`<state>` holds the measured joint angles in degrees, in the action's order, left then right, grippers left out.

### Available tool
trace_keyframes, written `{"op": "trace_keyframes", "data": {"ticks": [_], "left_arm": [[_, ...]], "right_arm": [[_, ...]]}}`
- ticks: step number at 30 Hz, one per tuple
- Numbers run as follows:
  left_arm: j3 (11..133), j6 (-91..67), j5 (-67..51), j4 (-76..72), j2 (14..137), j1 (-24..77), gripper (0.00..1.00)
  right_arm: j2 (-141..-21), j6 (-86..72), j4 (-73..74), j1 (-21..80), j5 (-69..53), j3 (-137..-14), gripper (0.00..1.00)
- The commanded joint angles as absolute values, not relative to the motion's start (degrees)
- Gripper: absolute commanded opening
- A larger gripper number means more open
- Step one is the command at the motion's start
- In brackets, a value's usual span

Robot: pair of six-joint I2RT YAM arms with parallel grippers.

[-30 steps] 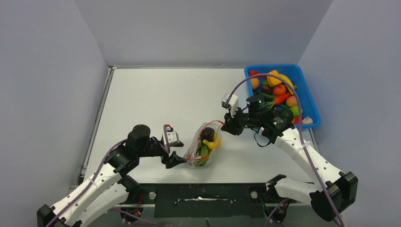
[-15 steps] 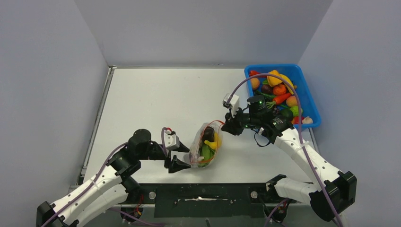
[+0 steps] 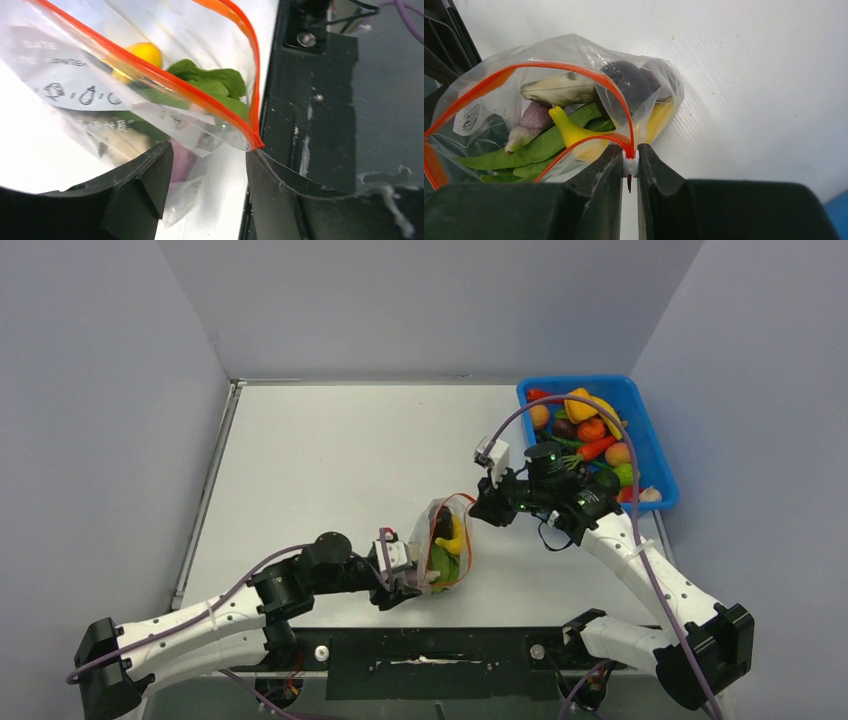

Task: Place the food in the zip-top bag and seal the zipper
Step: Zip the zipper food storage bag at the center of the board.

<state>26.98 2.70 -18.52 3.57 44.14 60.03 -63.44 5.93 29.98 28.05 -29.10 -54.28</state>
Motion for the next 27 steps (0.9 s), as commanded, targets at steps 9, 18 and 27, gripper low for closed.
{"op": "trace_keyframes", "data": {"ticks": [9, 18, 27], "left_arm": [[28.21, 0.97, -6.38, -5.98, 44.49, 62.95, 0.54], [26.42, 5.74, 1.14, -13.70, 44.97, 70.51, 0.57], [21.37, 9.31, 0.88, -22.22, 45.93, 75.05, 0.26]], "right_arm": [[-59.72, 2.65, 27.57, 27.49, -28.70, -52.60, 0.00], [-58.83, 1.60, 27.61, 27.21, -28.03, -51.29, 0.00], [-57.10, 0.09, 27.46, 27.16, -27.52, -49.95, 0.00]]}}
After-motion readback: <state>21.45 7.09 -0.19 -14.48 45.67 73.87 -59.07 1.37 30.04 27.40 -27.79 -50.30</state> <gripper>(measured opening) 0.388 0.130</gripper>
